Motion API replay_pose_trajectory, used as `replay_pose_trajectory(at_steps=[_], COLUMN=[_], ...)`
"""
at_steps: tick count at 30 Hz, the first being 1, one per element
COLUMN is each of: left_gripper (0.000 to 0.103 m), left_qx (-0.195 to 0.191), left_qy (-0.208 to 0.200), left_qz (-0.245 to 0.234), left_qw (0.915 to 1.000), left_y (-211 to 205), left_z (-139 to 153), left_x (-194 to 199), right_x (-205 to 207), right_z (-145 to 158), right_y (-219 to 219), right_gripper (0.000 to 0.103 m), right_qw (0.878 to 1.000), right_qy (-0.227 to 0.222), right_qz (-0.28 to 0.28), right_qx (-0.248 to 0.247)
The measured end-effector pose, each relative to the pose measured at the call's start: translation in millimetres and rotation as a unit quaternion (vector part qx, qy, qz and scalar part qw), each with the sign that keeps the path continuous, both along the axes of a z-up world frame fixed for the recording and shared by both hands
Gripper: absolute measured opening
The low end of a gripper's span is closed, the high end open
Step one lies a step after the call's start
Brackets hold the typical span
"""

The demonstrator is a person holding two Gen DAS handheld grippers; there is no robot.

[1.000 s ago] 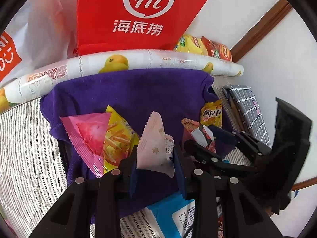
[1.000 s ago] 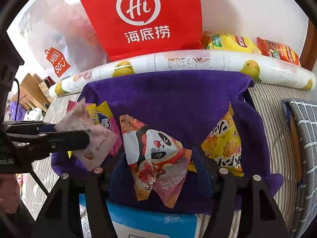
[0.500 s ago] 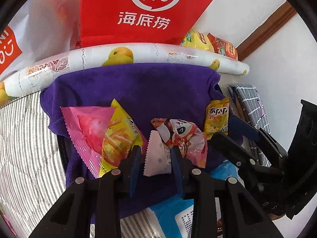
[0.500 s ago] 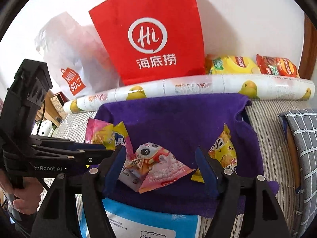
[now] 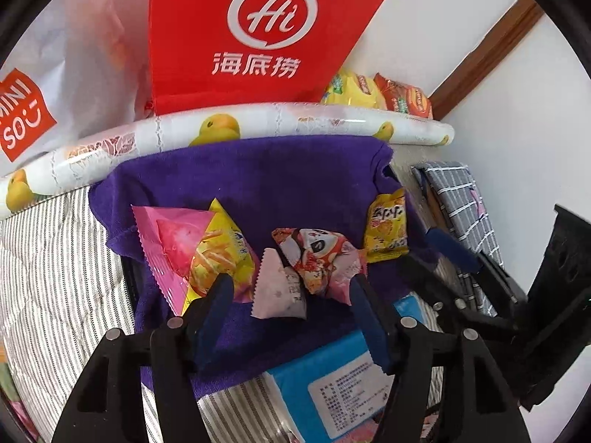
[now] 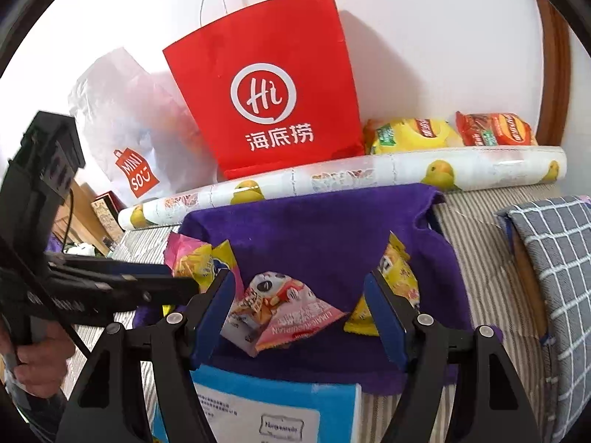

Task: Organize snacks
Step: 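Move the right gripper toward the small candy packets on the bed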

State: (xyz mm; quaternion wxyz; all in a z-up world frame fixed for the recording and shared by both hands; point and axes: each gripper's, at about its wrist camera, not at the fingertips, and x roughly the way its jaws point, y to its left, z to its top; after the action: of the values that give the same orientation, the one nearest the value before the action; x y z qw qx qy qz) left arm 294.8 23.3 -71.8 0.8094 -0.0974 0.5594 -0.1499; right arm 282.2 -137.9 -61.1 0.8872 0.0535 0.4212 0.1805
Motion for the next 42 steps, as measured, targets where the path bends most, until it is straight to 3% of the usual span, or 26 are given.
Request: replay_pose_trajectory(at_steps=[7, 14, 23, 34, 42], left_gripper=[0.064, 0.064, 0.066, 0.069, 0.069], left_qx=[-0.01, -0.017, -0.022, -0.019, -0.014], left_qy=[-0.026, -0.057, -0.089, -0.108, -0.118], left_qz=[-0.009, -0.022, -0.046, -0.06, -0.075], left_qw=[0.9996, 0.998, 0.9947, 0.9922, 0.9901], left_y=[-1, -3, -12, -20, -30], left_z=[24, 49, 72, 87, 93], left_x=[-13, -30, -49, -66, -76], right_x=[-19, -41, -82, -131, -145], right_z=[7, 19, 21, -2, -14], right_y=[-5, -20, -39, -42, -43], right_gripper=[0.072, 0.079, 0.08, 0.079, 0.074], right_qw=[0.999, 0.997, 0.996, 0.996, 0.995], right_qy=[0.013, 0.02, 0.016, 0.047, 0.071], right_qz=[-0.015, -0.049, -0.066, -0.061, -0.066], right_qx=[-0.026, -0.049, -0.05, -0.046, -0.014])
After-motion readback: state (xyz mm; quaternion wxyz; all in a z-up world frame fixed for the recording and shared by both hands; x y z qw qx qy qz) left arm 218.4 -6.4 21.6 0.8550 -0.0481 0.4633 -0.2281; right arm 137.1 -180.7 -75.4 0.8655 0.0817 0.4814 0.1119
